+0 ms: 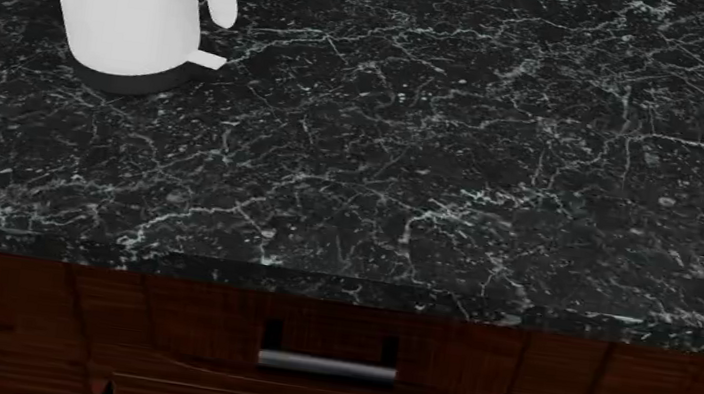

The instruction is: Press the button to open the lid of the electric kettle.

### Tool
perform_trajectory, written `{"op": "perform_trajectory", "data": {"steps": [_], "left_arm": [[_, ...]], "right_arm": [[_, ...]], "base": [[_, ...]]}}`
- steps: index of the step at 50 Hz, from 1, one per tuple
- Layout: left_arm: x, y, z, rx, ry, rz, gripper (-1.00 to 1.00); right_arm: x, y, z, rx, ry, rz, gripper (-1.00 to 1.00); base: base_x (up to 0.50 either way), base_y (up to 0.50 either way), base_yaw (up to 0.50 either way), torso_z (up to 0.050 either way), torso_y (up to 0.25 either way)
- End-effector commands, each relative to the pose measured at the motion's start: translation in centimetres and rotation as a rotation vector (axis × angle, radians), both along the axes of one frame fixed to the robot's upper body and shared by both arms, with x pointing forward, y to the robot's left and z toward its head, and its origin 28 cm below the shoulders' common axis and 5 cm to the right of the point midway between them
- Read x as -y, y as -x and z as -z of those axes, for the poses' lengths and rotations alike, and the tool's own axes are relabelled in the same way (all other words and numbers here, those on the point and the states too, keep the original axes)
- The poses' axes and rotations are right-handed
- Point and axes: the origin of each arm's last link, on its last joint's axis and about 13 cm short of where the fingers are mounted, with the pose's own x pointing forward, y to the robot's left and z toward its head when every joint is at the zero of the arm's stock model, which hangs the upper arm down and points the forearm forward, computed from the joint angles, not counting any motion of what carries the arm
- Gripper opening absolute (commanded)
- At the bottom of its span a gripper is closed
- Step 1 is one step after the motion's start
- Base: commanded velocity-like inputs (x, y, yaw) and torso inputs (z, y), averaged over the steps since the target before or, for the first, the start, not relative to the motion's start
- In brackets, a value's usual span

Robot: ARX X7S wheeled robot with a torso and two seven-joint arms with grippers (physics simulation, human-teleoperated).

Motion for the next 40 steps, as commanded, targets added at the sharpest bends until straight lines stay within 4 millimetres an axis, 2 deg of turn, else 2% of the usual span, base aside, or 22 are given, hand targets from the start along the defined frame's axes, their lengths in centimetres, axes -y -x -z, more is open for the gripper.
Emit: {"op": "perform_trajectory", "data": {"steps": [1, 6, 10, 11, 12, 18, 20, 21, 24, 25, 31, 35, 40], "left_arm": [[0.0, 0.0, -0.1, 0.0, 0.0, 0.0, 1.0], [0.0, 0.2, 0.1, 0.029, -0.005, 0.034, 1.0], [-0.2, 0.6, -0.3, 0.065, 0.0, 0.059, 1.0], [5.9, -0.2, 10.3, -0.396, 0.122, 0.273, 1.0], [0.0, 0.0, 0.0, 0.0, 0.0, 0.0, 1.0], [0.1, -0.2, 0.0, 0.014, -0.055, -0.018, 1.0], [0.1, -0.1, -0.3, 0.044, -0.043, -0.002, 1.0], [0.0, -0.3, -1.5, 0.089, -0.049, -0.017, 1.0], [-0.6, -0.4, -2.8, 0.136, -0.057, -0.044, 1.0], [-0.7, 0.0, -4.0, 0.184, -0.059, -0.052, 1.0], [-1.2, 1.0, -12.9, 0.408, -0.065, -0.074, 1.0], [-1.3, 1.9, -15.8, 0.493, -0.076, -0.078, 1.0], [-1.3, 2.2, -16.4, 0.526, -0.081, -0.08, 1.0]], "right_arm": [[-0.1, 0.0, 0.0, 0.0, 0.0, 0.0, 1.0], [0.0, -0.2, 0.0, 0.019, 0.018, 0.003, 1.0], [0.0, -0.2, -0.1, 0.028, 0.015, 0.003, 1.0], [-1.4, 0.6, 11.5, -0.333, -0.038, -0.002, 1.0], [0.0, 0.0, 0.0, 0.0, 0.0, 0.0, 1.0], [0.0, 0.1, -0.1, 0.0, -0.022, 0.017, 1.0], [0.0, 0.1, -0.8, 0.037, -0.024, 0.012, 1.0], [0.0, 0.5, -2.8, 0.098, 0.012, 0.02, 1.0], [0.3, 1.1, -6.2, 0.194, 0.006, 0.022, 1.0], [0.4, 1.6, -8.1, 0.262, 0.014, 0.027, 1.0], [0.5, 2.8, -15.6, 0.451, 0.031, 0.015, 1.0], [0.2, 3.8, -17.7, 0.525, 0.038, 0.013, 1.0], [-0.1, 4.1, -18.4, 0.547, 0.048, 0.004, 1.0]], "base": [[0.0, 0.0, 0.0, 0.0, 0.0], [0.0, 0.0, 0.0, 0.0, 0.0], [0.0, 0.0, 0.0, 0.041, 0.0], [0.0, 0.0, 0.0, -0.013, 0.0], [0.0, 0.0, 0.0, 0.0, 0.0], [0.0, 0.0, 0.0, -0.007, 0.0], [0.0, 0.0, 0.0, -0.013, 0.0], [0.0, 0.0, 0.0, -0.012, 0.0], [0.0, 0.0, 0.0, -0.012, 0.0], [0.33, 0.0, 0.0, -0.012, 0.0], [0.45, 0.0, 0.0, -0.012, 0.0], [0.5, 0.0, 0.0, -0.012, 0.0], [0.1, 0.0, 0.0, -0.012, 0.0]]}}
